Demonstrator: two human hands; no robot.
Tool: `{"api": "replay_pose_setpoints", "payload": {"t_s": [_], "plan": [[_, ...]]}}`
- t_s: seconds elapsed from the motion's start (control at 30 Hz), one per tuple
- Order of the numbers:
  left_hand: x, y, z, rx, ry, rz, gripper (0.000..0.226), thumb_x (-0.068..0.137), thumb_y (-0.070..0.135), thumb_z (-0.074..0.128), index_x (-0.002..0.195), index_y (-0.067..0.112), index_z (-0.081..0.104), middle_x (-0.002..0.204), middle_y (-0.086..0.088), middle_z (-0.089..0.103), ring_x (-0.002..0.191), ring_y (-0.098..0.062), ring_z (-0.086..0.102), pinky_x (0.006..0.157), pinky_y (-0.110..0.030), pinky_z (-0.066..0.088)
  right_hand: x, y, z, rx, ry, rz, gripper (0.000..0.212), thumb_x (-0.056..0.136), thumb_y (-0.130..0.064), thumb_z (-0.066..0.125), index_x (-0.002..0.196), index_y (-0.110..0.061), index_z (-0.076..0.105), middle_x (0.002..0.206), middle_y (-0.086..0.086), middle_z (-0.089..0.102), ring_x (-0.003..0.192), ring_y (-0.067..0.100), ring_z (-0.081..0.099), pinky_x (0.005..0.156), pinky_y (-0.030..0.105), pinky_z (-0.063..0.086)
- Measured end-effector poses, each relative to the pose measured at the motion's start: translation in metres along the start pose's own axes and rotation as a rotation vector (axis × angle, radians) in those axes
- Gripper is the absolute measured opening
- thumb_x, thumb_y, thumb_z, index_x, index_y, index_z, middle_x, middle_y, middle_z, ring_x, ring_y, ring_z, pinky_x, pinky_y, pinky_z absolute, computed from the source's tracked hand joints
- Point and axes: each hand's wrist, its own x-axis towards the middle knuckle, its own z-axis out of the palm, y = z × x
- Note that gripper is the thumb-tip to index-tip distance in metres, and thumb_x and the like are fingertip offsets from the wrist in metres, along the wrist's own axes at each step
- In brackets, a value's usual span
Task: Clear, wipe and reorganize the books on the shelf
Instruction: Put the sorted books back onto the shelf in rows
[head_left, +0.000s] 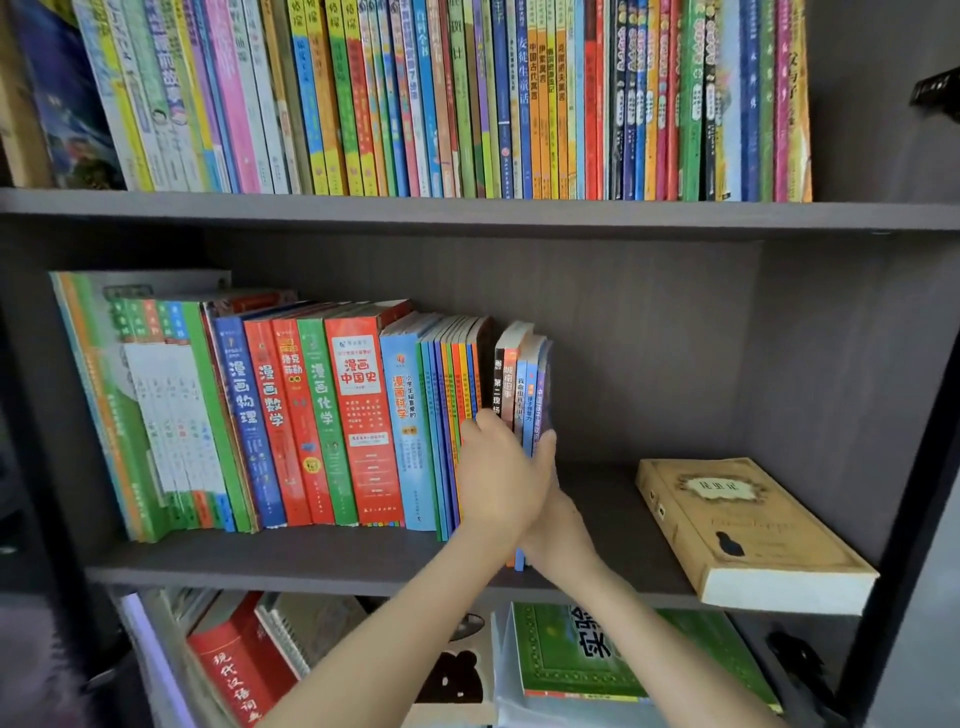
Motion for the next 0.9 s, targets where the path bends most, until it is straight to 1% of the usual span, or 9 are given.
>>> {"api": "replay_pose_setpoints", "payload": {"t_s": [0.1,0.2,0.3,0.4,0.5,0.67,0.73,0.8,0.9], "plan": [[0.007,-0.018,-0.023,0.248,-0.109,0.184,0.031,0.097,0.040,0.047,0.105,0.011,0.052,0.097,0.000,0.057,0.082,-0.013,0.058,0.069,-0.022,0.049,0.015,0.005,-0.005,0.121,-0.133,-0.044,0.097,0.085,-0.026,0.070,0.151,-0.037,-0.001,0.149,-0.010,0.036,0.131,0.008,0.043,0.101,0.028,0.046],[0.016,-0.037,-0.037,0.306,-0.228,0.252,0.034,0.096,0.042,0.049,0.086,0.011,0.060,0.073,0.000,0.058,0.065,-0.011,0.053,0.058,-0.019,0.044,0.027,0.010,-0.004,0.108,-0.167,-0.049,0.097,0.086,-0.018,0.068,0.148,-0.045,-0.002,0.153,-0.012,0.030,0.136,0.006,0.036,0.111,0.041,0.037],[0.027,-0.052,-0.037,0.309,-0.307,0.225,0.042,0.090,0.049,0.056,0.072,0.011,0.058,0.065,-0.003,0.056,0.059,-0.012,0.049,0.063,-0.025,0.048,0.036,0.009,0.001,0.124,-0.132,-0.052,0.093,0.087,-0.013,0.067,0.146,-0.047,0.004,0.146,-0.013,0.039,0.132,0.006,0.041,0.109,0.040,0.040],[0.036,-0.062,-0.031,0.277,-0.253,0.174,0.050,0.090,0.047,0.058,0.054,0.017,0.040,0.050,0.004,0.038,0.045,-0.007,0.035,0.060,-0.021,0.043,0.044,0.014,0.002,0.131,-0.144,-0.058,0.091,0.086,-0.014,0.067,0.147,-0.045,0.006,0.146,-0.013,0.039,0.133,0.007,0.041,0.108,0.043,0.041],[0.042,-0.066,-0.024,0.241,-0.198,0.157,0.055,0.088,0.046,0.060,0.049,0.018,0.035,0.044,0.005,0.031,0.040,-0.008,0.029,0.048,-0.016,0.032,0.053,0.021,-0.003,0.152,-0.207,-0.077,0.096,0.085,-0.017,0.069,0.149,-0.045,0.003,0.149,-0.014,0.035,0.136,0.006,0.037,0.109,0.043,0.039],[0.050,-0.068,-0.021,0.225,-0.184,0.151,0.056,0.087,0.046,0.063,0.047,0.017,0.035,0.044,0.005,0.033,0.039,-0.008,0.029,0.043,-0.016,0.026,0.066,0.022,-0.013,0.170,-0.221,-0.046,0.098,0.080,-0.019,0.075,0.149,-0.043,0.010,0.148,-0.012,0.039,0.135,0.009,0.039,0.109,0.040,0.039],[0.045,-0.068,-0.020,0.240,-0.175,0.159,0.052,0.088,0.048,0.060,0.051,0.016,0.040,0.046,0.005,0.037,0.042,-0.007,0.033,0.047,-0.017,0.032,0.063,0.022,-0.011,0.181,-0.193,-0.030,0.088,0.081,-0.021,0.075,0.143,-0.046,0.017,0.144,-0.012,0.042,0.132,0.008,0.041,0.106,0.033,0.039],[0.041,-0.068,-0.020,0.242,-0.162,0.173,0.048,0.089,0.049,0.057,0.058,0.014,0.048,0.050,0.004,0.042,0.046,-0.009,0.040,0.058,-0.022,0.044,0.057,0.025,-0.008,0.191,-0.185,-0.022,0.082,0.083,-0.024,0.072,0.137,-0.049,0.016,0.138,-0.015,0.043,0.127,0.003,0.041,0.102,0.026,0.039],[0.040,-0.068,-0.023,0.195,-0.163,0.177,0.046,0.088,0.047,0.059,0.063,0.008,0.057,0.053,0.000,0.047,0.048,-0.011,0.042,0.054,-0.019,0.041,0.047,0.036,-0.006,0.216,-0.207,0.004,0.072,0.089,-0.030,0.065,0.135,-0.052,0.014,0.134,-0.023,0.041,0.126,0.000,0.040,0.104,0.024,0.037]]}}
